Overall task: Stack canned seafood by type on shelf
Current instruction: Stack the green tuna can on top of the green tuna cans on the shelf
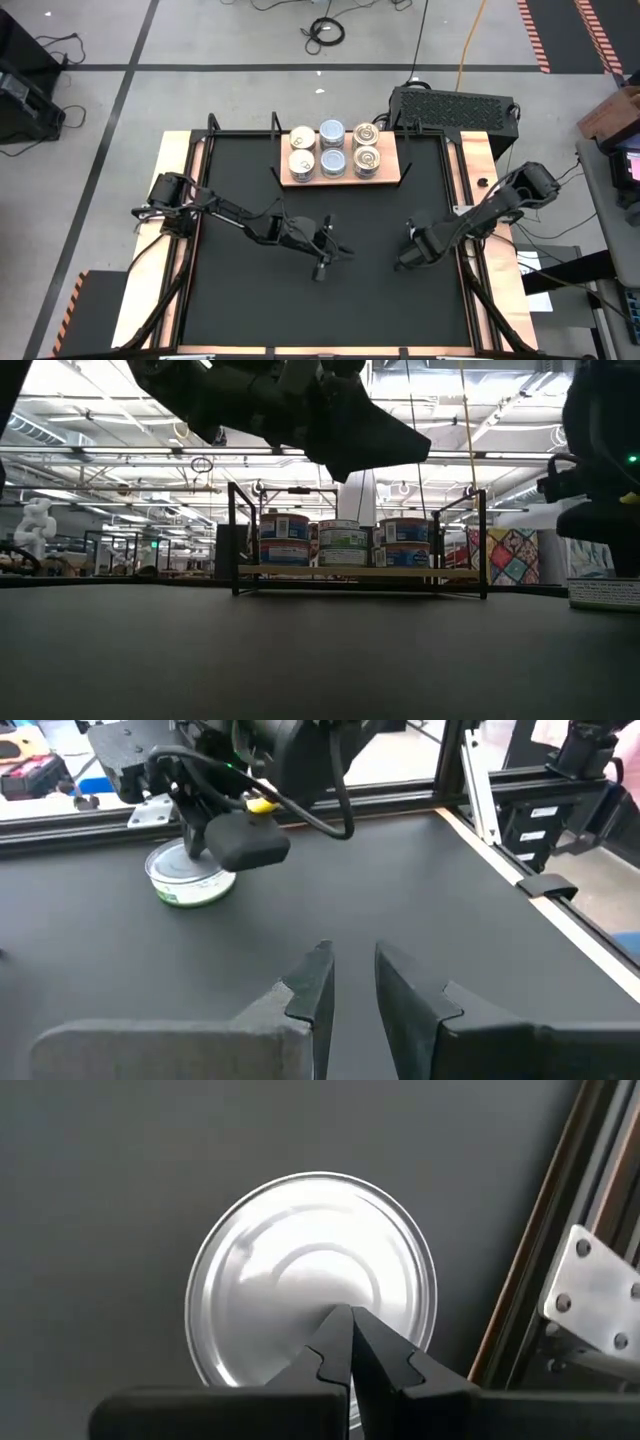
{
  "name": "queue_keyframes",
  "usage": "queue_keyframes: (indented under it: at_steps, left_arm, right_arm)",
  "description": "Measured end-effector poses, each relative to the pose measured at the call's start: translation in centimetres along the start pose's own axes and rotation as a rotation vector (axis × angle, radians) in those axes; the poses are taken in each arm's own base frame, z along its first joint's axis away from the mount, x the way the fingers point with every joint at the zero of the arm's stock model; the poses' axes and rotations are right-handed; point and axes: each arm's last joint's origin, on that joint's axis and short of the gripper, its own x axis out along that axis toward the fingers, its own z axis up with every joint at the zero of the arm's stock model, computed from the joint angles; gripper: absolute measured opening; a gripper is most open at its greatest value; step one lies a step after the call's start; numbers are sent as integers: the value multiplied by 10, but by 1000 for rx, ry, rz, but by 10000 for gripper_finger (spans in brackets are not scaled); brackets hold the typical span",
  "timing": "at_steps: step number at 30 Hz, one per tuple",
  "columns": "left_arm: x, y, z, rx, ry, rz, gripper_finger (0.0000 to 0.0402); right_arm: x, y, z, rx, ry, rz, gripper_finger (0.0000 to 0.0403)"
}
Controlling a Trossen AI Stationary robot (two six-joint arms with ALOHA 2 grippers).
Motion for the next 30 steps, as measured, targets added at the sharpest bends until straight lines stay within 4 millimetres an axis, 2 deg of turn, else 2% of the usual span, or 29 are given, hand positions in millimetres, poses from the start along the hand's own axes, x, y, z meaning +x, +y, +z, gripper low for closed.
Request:
queue_keyframes:
  at_steps: [10,15,23,30]
  left_arm:
    - [0,-1,-6,-4,66,-15,77]
    - [0,-1,-9,0,94,-16,77]
    - [-1,-1,-13,37,140,-22,77]
    - [-2,-5,-21,127,212,-41,77]
  right_arm:
    - [1,10,9,-47,3,61,0]
    - [-6,26,14,-96,-82,216,0]
    - [-23,62,28,-179,-184,557,0]
    - [-17,86,41,-243,-252,663,0]
